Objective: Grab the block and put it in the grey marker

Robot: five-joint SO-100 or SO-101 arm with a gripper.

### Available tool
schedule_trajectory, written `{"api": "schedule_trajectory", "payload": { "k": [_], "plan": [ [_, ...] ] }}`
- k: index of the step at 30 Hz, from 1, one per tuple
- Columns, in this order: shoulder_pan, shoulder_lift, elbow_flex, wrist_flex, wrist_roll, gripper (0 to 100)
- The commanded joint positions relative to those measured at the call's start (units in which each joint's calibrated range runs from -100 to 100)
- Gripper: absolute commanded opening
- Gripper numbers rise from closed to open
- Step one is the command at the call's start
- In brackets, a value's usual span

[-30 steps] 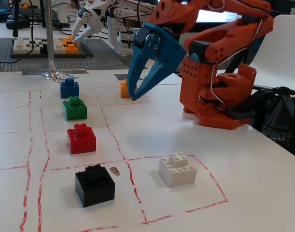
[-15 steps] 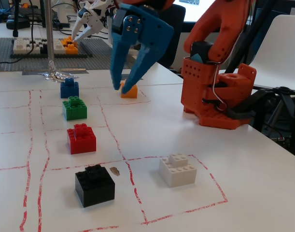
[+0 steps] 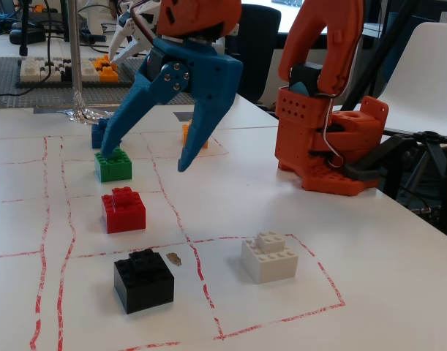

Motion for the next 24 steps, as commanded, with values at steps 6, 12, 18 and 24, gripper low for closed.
{"api": "schedule_trajectory", "payload": {
  "k": [6, 12, 18, 24],
  "plan": [
    [1.03, 4.78, -10.35, 0.39, -0.2, 38],
    [2.09, 9.78, -12.62, -0.02, -0.1, 38],
    [3.23, 15.21, -15.88, -0.02, -0.2, 39],
    [4.29, 18.57, -18.42, -1.08, 0.34, 38]
  ]
}}
